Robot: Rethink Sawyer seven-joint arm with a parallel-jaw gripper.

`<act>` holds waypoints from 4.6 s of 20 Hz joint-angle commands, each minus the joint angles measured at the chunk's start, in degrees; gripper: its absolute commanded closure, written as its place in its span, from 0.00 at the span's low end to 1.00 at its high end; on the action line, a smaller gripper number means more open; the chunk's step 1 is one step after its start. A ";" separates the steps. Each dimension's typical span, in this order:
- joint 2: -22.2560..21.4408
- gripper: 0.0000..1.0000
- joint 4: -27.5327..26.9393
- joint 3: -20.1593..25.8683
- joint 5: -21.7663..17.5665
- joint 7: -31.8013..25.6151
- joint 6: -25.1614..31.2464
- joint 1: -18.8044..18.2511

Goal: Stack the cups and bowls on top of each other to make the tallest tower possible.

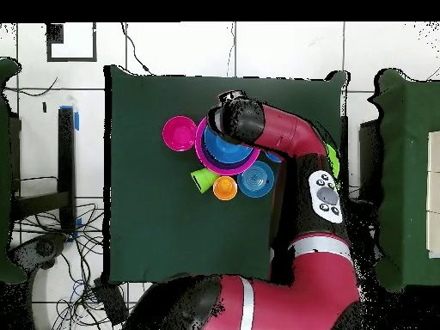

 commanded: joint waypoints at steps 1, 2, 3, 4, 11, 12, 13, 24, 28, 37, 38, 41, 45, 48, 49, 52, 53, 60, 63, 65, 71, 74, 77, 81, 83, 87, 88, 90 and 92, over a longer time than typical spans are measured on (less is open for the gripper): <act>-0.76 0.00 6.49 3.02 -3.42 -5.32 5.68 1.45; -0.84 0.00 6.69 3.02 -3.21 -5.04 5.97 1.46; -1.06 0.00 7.36 3.25 -3.00 -4.84 5.81 1.34; -1.13 0.00 7.66 3.36 -2.78 -4.62 5.85 1.28; -1.76 0.00 10.45 5.77 -1.55 -4.88 5.45 -0.21; -1.87 0.00 10.85 6.03 -1.45 -4.86 5.21 -0.32; -1.91 0.00 11.06 6.18 -1.35 -4.78 5.09 -0.37; -2.78 0.00 14.25 6.61 -1.29 -4.05 3.30 -0.55; -4.68 0.00 17.61 6.66 -1.10 -3.39 2.64 -0.62; -6.32 0.00 16.70 4.26 -2.94 -4.58 4.52 -0.06; -6.60 0.00 15.61 2.98 -3.84 -4.75 4.89 0.52; -6.64 0.00 13.70 1.81 -4.74 -5.57 5.83 0.46; -3.72 0.00 10.32 1.62 -5.90 -6.58 2.80 -0.14; -1.62 0.00 7.85 1.56 -6.77 -6.73 0.77 -0.21; -1.17 0.00 7.17 1.60 -7.09 -6.84 0.34 -0.27; -0.58 0.00 4.96 1.09 -8.75 -6.91 -0.28 -0.14; -0.61 0.00 4.74 1.14 -8.99 -6.84 -0.14 -0.18; 1.70 0.00 0.90 0.89 -10.77 -4.56 -3.41 0.97; 2.75 0.00 -1.09 0.80 -11.33 -4.31 -3.31 1.32; 2.34 0.00 -2.35 1.69 -13.72 -8.79 -1.34 0.69; -6.20 0.00 3.11 10.26 -18.02 -26.21 7.97 -4.54; -9.97 0.00 5.61 13.54 -19.28 -31.98 10.79 -6.49; -11.55 0.00 7.73 16.60 -20.76 -36.63 10.15 -8.44; -13.94 0.00 11.28 21.46 -23.48 -44.78 7.64 -11.40; -14.54 0.00 13.43 24.92 -24.05 -49.09 6.52 -13.54; -13.71 0.00 16.26 32.61 -26.02 -59.13 4.18 -18.33; -13.38 0.00 16.89 34.40 -26.58 -61.60 3.65 -19.51; -12.90 0.00 17.37 35.72 -26.93 -63.01 3.62 -20.26; -12.36 0.00 17.72 37.20 -27.25 -64.56 3.73 -21.18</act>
